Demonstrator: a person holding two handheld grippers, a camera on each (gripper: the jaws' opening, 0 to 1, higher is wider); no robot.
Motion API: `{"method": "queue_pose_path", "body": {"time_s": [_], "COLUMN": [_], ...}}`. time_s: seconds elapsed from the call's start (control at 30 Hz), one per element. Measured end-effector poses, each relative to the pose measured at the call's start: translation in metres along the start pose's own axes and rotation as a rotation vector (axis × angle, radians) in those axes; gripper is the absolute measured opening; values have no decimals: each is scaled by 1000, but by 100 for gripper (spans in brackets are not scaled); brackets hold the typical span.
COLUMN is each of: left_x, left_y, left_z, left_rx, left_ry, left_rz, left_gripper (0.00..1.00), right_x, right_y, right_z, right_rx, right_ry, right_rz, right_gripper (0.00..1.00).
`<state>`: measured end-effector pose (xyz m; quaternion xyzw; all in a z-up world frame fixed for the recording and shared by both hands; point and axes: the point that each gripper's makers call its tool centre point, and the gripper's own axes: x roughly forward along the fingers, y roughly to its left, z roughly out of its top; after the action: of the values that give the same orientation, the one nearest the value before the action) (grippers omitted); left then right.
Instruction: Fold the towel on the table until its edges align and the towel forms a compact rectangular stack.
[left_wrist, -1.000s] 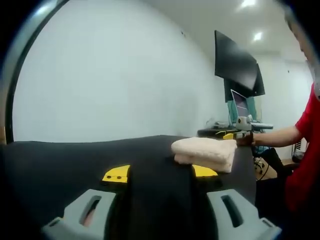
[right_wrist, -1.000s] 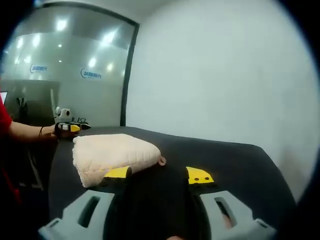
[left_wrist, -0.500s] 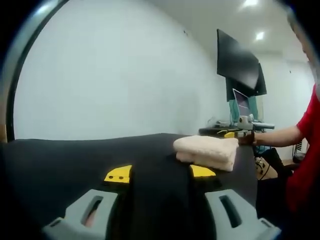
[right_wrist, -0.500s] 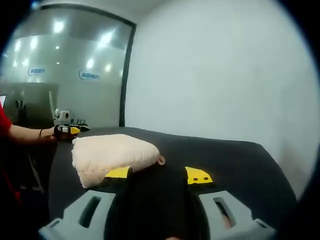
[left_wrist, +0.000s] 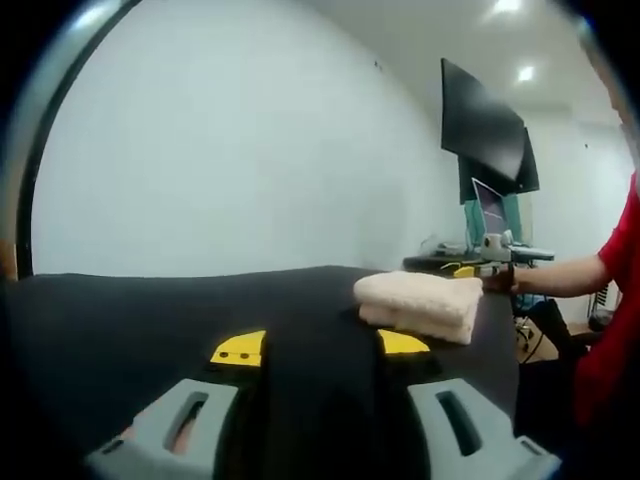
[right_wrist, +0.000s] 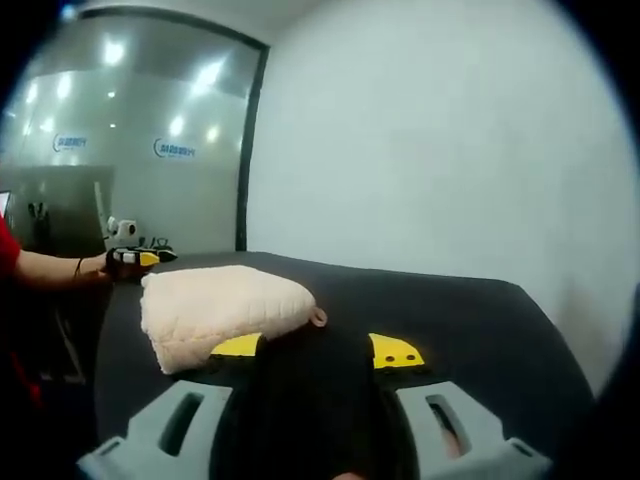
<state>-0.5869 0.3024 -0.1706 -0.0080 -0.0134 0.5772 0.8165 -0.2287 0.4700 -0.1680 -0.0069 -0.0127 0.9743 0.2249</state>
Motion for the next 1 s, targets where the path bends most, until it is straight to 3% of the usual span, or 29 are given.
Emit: {"method": "queue_pose_path", "body": {"time_s": [0.17, 1.0], "left_x": [0, 2], "left_y": [1, 5], "left_z": [-1, -11], "left_rx": [-4, 11], "left_ry": [5, 52], "left_rz": [1, 17], "left_gripper": [42, 42], "right_x": [2, 0], "right_y": [-8, 2], "right_z": [0, -3], "right_rx": [11, -5], "right_ry": [-3, 13], "right_rz": [-2, 3], "right_gripper": [36, 36]}}
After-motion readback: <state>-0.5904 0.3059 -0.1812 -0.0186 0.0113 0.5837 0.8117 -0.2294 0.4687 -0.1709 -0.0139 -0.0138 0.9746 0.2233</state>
